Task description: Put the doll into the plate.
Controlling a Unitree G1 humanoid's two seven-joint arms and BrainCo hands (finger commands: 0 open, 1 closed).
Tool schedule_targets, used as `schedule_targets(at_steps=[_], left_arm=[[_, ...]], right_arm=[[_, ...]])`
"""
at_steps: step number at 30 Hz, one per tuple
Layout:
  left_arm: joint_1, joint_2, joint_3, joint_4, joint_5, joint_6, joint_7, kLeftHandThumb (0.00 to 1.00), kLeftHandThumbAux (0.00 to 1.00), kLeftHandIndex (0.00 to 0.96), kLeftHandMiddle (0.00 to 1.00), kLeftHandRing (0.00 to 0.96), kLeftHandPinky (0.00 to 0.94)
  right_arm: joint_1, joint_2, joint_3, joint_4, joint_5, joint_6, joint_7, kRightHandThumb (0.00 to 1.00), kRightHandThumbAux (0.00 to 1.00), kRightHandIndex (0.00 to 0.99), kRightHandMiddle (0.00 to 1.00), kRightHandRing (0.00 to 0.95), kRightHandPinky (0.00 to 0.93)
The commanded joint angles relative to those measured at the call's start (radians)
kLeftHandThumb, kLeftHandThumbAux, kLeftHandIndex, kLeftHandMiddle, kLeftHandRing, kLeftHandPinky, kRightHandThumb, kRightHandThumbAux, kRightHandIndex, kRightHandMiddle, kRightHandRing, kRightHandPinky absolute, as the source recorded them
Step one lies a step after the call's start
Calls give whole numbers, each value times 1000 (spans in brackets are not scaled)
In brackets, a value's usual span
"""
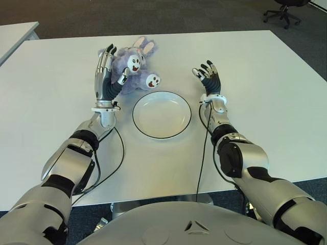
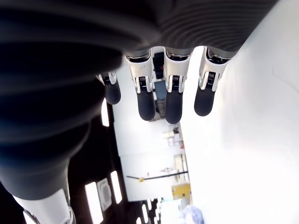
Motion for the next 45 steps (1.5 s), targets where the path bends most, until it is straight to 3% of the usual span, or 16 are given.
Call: schedule_targets(at_steps=[1,8,16,21,37,45], left_arm=[[185,-36,-66,99,86,97,0,398,174,0,0,23,26],[183,-43,-63,107,67,101,-42,392,177,0,0,63,58],[177,-42,-47,109,43,137,-139,426,188,0,0,60,2],[171,-45,-44,108,46,152,-142,421,178,0,0,141,71],[156,-48,-59,101,58,215,-173,454,199,0,0,301,110],[154,-48,-65,99,63,228,-194,464,186,0,0,197,65]], right_arm=[[141,20,-8,90,2,86,-14,120,728,64,148,138,146],[141,19,-5,90,0,87,-14,129,720,63,149,137,147],[141,20,-11,90,8,85,-6,147,731,67,150,143,157],[141,22,-15,89,12,84,-2,143,737,69,146,144,163],[141,20,-16,89,10,82,-5,145,736,64,149,145,159],[142,19,-14,89,8,81,-6,146,735,63,149,144,158]])
